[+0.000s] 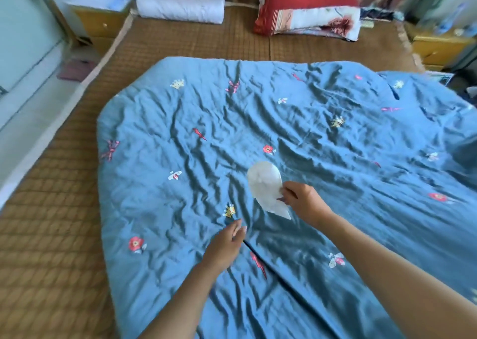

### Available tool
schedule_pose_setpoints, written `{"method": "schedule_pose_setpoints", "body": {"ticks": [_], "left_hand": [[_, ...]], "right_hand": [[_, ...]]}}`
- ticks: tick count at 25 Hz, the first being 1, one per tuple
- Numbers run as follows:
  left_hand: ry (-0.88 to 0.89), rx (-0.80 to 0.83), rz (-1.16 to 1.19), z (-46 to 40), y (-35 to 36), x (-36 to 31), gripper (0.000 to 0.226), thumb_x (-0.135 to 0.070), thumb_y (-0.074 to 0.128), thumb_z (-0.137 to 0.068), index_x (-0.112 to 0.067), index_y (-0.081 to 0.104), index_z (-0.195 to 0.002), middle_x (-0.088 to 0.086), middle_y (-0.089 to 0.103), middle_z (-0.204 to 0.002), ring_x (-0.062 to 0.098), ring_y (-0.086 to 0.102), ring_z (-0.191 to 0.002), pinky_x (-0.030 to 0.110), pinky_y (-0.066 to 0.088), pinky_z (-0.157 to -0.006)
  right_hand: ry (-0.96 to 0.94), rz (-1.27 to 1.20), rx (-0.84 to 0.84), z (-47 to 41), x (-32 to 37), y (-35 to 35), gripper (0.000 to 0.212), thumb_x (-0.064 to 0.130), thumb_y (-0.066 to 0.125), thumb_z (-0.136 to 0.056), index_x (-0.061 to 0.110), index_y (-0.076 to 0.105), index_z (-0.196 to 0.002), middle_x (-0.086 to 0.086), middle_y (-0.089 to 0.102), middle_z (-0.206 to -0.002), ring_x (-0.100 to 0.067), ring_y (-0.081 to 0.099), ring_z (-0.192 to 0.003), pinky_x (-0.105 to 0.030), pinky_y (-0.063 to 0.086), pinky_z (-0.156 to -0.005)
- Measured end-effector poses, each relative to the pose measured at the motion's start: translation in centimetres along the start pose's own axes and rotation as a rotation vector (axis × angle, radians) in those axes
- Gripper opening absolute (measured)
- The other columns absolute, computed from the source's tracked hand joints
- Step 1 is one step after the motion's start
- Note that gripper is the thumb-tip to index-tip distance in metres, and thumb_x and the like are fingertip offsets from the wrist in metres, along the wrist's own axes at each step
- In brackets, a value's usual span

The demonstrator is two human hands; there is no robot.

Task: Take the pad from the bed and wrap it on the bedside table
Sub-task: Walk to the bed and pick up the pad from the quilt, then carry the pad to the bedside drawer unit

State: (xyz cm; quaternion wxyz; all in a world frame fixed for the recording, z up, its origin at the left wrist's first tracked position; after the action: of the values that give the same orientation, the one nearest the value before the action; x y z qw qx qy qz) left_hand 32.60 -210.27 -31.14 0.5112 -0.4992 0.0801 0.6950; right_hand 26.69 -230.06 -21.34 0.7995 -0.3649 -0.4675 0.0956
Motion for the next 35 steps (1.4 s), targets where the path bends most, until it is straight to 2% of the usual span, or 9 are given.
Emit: {"method": "schedule_pose_setpoints", "body": {"ticks": [3,5,7,11,15,20,23,27,35], "left_hand": [[0.042,-0.129,0.283,6.4,-5.1,-5.1,0.029,-0.041,0.047,-0.094,-0.028,0.059,-0.118,-0.007,0.064,-0.119,0.003,0.059,-0.109,0.007,0.042,-0.083],[0.094,-0.206,0.398,11.3,-7.4,-7.7,0.016,-0.044,0.054,-0.090,-0.031,0.062,-0.095,-0.011,0.068,-0.098,-0.001,0.062,-0.091,0.005,0.045,-0.075],[0.130,-0.247,0.425,16.1,-8.9,-9.2,0.028,-0.048,0.061,-0.083,-0.021,0.058,-0.076,-0.001,0.058,-0.077,0.011,0.054,-0.078,0.024,0.045,-0.075],[0.129,-0.442,0.521,25.5,-10.2,-8.9,0.020,-0.021,0.065,-0.087,-0.018,0.067,-0.068,-0.005,0.054,-0.061,0.012,0.046,-0.062,0.028,0.041,-0.060],[0.071,-0.656,0.593,34.8,-10.9,-7.1,0.011,-0.020,0.065,-0.087,-0.017,0.069,-0.077,-0.003,0.065,-0.070,0.011,0.054,-0.066,0.025,0.043,-0.059],[-0.087,-0.881,0.642,45.6,-13.4,-1.4,0.014,-0.035,0.064,-0.086,-0.025,0.070,-0.079,-0.011,0.074,-0.074,0.008,0.068,-0.072,0.027,0.053,-0.062],[-0.159,-0.979,0.704,51.4,-15.3,3.7,0.022,-0.039,0.060,-0.088,-0.021,0.069,-0.095,0.002,0.074,-0.096,0.021,0.069,-0.091,0.038,0.057,-0.074],[-0.209,-1.053,0.793,57.9,-18.3,10.4,0.027,-0.037,0.058,-0.090,-0.017,0.068,-0.106,0.007,0.073,-0.105,0.026,0.068,-0.099,0.047,0.057,-0.085],[-0.267,-1.185,0.913,71.1,-29.1,24.9,0.022,-0.032,0.058,-0.091,-0.014,0.070,-0.098,0.012,0.073,-0.104,0.030,0.069,-0.099,0.052,0.055,-0.089]], "right_hand": [[-0.066,-0.105,0.053,5.7,5.3,-1.1,0.027,0.004,0.045,-0.093,-0.011,0.051,-0.072,-0.024,0.065,-0.076,-0.023,0.068,-0.076,-0.041,0.052,-0.076],[-0.110,-0.189,0.137,9.8,9.0,-1.5,0.026,0.002,0.044,-0.094,-0.008,0.051,-0.071,-0.014,0.061,-0.069,-0.006,0.067,-0.066,-0.029,0.056,-0.070],[-0.164,-0.234,0.247,13.6,12.1,-1.3,0.025,0.000,0.044,-0.094,-0.004,0.054,-0.071,-0.008,0.060,-0.066,-0.009,0.062,-0.062,-0.027,0.056,-0.067],[-0.262,-0.247,0.404,20.1,16.6,-0.3,0.023,0.001,0.046,-0.094,-0.004,0.054,-0.073,-0.007,0.056,-0.067,-0.011,0.056,-0.061,-0.023,0.053,-0.065],[-0.428,-0.070,0.512,25.8,20.5,2.0,0.021,0.014,0.050,-0.094,-0.001,0.061,-0.084,-0.011,0.061,-0.076,-0.023,0.055,-0.071,-0.040,0.049,-0.075],[-0.483,0.212,0.611,30.9,24.1,6.6,0.030,0.033,0.049,-0.093,0.023,0.055,-0.121,0.002,0.063,-0.105,-0.015,0.061,-0.095,-0.021,0.044,-0.077],[-0.530,0.388,0.663,33.8,26.5,11.0,0.035,0.036,0.047,-0.094,0.021,0.052,-0.124,-0.002,0.062,-0.116,-0.018,0.059,-0.105,-0.026,0.042,-0.084],[-0.625,0.493,0.717,37.9,31.4,19.1,0.035,0.039,0.046,-0.093,0.021,0.051,-0.123,0.005,0.060,-0.103,-0.011,0.059,-0.089,-0.025,0.045,-0.075],[-0.704,0.752,0.683,45.1,44.0,36.8,0.044,0.041,0.041,-0.095,0.024,0.040,-0.135,-0.004,0.053,-0.137,-0.022,0.051,-0.122,-0.037,0.042,-0.102]]}}
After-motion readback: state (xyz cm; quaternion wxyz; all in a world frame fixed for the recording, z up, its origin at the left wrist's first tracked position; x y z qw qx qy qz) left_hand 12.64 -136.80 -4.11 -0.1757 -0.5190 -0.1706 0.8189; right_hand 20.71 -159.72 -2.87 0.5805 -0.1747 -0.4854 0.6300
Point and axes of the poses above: each hand's wrist, its own z-axis away from the middle knuckle, its own y-axis out of the palm, x = y × z, the point moved 4 cm from there along -z, towards the middle knuckle
